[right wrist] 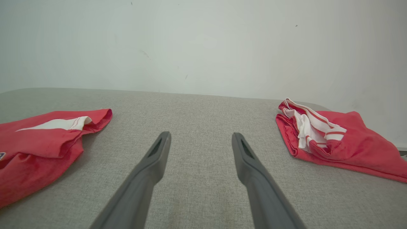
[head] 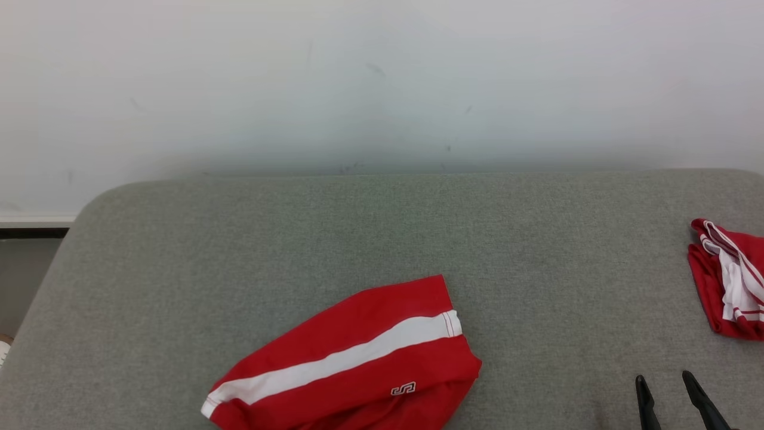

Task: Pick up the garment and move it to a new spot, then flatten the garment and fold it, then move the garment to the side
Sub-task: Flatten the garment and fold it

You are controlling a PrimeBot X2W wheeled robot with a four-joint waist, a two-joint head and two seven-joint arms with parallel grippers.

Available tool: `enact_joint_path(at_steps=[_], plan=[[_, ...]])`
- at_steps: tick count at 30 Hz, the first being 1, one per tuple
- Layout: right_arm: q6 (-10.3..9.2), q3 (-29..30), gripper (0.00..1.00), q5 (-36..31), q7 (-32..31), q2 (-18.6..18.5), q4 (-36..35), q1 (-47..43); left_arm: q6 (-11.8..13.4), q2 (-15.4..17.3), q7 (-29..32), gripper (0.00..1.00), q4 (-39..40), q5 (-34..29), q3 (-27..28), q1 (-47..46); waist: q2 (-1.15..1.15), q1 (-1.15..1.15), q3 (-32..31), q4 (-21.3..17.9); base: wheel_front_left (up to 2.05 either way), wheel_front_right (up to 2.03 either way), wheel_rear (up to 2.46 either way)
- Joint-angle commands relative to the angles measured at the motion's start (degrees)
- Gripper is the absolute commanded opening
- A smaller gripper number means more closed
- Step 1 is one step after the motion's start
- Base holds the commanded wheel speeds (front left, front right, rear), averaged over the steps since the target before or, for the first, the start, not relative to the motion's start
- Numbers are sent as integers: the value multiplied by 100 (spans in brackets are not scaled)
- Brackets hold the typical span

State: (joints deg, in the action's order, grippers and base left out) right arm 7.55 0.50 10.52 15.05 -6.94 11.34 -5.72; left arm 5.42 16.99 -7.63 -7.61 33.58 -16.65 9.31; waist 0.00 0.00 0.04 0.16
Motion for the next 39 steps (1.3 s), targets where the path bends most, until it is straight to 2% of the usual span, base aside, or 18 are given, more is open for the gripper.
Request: enact_joint_path(at_steps=[1, 5, 15, 24, 32, 33, 34, 35, 36, 37, 38, 39], plan=[[-14, 13, 100, -4, 14, 1, -2, -24, -26, 53, 30, 100, 53, -43, -13, 84, 0, 0, -2, 1, 0, 0, 0], [-14, 10, 100, 6, 13, 20, -2, 1, -313, 427, 445, 100, 726, -257, -411, 348, 0, 0, -13, 18, 0, 0, 0], [-14, -46, 100, 17, 14, 7, 30, 64, -699, 693, 774, 100, 1182, -11, -678, 628, 0, 0, -30, -101, 0, 0, 0], [-14, -33, 100, 28, 14, -57, 46, 101, -916, 829, 1063, 100, 1162, 181, -881, 719, 0, 0, -15, -258, 0, 0, 0], [-14, -81, 100, 14, 13, -77, 75, 144, -983, 788, 1294, 100, 504, 99, -1124, 434, 0, 0, 7, -407, 0, 0, 0], [-14, -95, 100, 15, 14, -83, 77, 157, -971, 815, 1302, 95, 409, 35, -1135, 382, 0, 0, 11, -440, 0, 0, 0], [-14, -104, 100, 15, 13, -93, 78, 166, -963, 816, 1340, 61, 324, 28, -1159, 360, 0, 0, 13, -473, 0, 0, 0], [-14, -99, 100, 13, 13, -101, 74, 176, -959, 799, 1349, 44, 257, 46, -1166, 343, 0, 0, 20, -505, 0, 0, 0], [-14, -95, 100, 15, 13, -103, 73, 187, -939, 824, 1336, 34, 197, -13, -1162, 300, 0, 0, 26, -544, 0, 0, 0], [-14, -84, 100, 12, 14, -104, 68, 194, -928, 836, 1343, 35, 131, -26, -1165, 272, 0, 0, 35, -581, 0, 0, 0], [-14, -76, 100, 11, 13, -99, 59, 198, -933, 828, 1363, 30, 75, -6, -1177, 265, 0, 0, 45, -616, 0, 0, 0], [-14, -71, 100, 17, 14, -91, 54, 200, -930, 837, 1375, 18, 20, -8, -1177, 254, 0, 0, 54, -649, 0, 0, 0]])
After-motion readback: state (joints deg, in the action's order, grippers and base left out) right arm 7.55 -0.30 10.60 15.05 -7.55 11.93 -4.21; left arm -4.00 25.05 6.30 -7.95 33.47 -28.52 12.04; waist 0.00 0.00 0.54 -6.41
